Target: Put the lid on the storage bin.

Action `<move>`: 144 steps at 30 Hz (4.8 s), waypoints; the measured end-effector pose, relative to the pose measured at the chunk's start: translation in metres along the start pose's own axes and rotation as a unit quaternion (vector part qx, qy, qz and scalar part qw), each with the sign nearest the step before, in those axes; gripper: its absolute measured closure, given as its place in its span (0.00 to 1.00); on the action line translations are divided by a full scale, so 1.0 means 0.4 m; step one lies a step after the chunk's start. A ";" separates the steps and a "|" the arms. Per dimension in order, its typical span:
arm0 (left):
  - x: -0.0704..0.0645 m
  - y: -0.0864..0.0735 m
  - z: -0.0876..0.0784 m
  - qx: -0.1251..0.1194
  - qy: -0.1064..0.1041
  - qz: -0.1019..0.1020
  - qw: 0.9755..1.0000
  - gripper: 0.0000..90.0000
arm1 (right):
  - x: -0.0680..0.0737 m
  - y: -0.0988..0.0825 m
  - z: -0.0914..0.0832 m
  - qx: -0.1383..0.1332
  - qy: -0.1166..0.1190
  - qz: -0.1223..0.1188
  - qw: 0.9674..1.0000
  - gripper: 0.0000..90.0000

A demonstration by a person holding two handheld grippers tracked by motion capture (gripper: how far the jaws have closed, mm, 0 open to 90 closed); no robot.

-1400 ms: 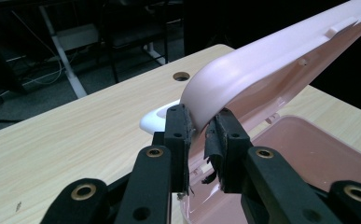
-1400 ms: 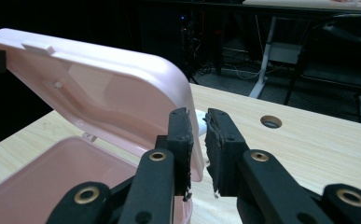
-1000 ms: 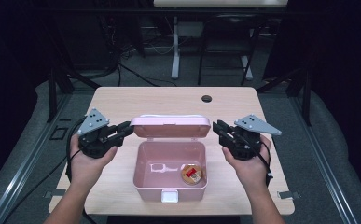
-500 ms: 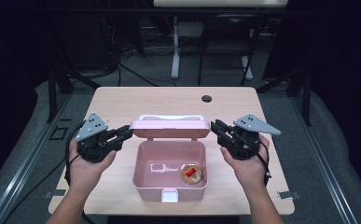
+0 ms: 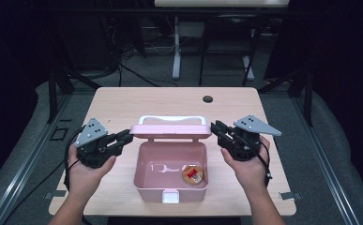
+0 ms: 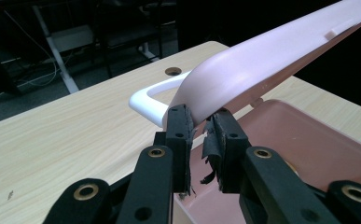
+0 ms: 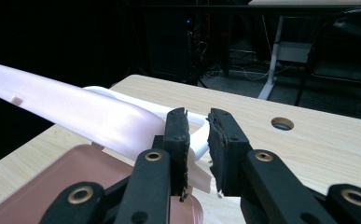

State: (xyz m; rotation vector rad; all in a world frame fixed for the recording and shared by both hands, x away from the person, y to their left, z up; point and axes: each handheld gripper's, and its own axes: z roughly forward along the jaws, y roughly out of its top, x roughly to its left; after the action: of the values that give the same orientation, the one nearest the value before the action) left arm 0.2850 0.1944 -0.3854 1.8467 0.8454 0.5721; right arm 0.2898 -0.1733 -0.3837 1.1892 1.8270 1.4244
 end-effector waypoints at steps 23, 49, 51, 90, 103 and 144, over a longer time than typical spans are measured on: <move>-0.016 -0.027 -0.021 0.000 -0.009 0.003 1.000 0.87 | -0.009 0.004 0.007 0.005 -0.001 0.005 1.000 0.84; -0.044 -0.075 -0.043 0.010 -0.016 0.001 1.000 0.86 | -0.033 -0.019 0.048 0.028 0.011 -0.001 1.000 0.63; -0.046 -0.077 -0.044 0.012 -0.016 0.002 1.000 0.86 | -0.037 -0.020 0.049 0.024 0.006 -0.005 1.000 0.59; -0.068 -0.123 -0.059 0.031 -0.021 0.001 0.999 0.86 | -0.049 -0.021 0.055 0.004 -0.006 -0.005 1.000 0.51; -0.074 -0.145 -0.062 0.040 -0.023 0.000 0.999 0.86 | -0.049 -0.021 0.060 0.005 -0.006 -0.004 1.000 0.51; -0.093 -0.218 -0.062 0.055 -0.036 -0.013 0.998 0.88 | -0.053 -0.022 0.055 0.003 -0.010 -0.002 1.000 0.51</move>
State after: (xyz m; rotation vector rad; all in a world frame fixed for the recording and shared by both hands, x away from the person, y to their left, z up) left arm 0.2175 0.2044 -0.4560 1.9414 0.8672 0.4471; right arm 0.3150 -0.1818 -0.4008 1.1984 1.8211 1.4014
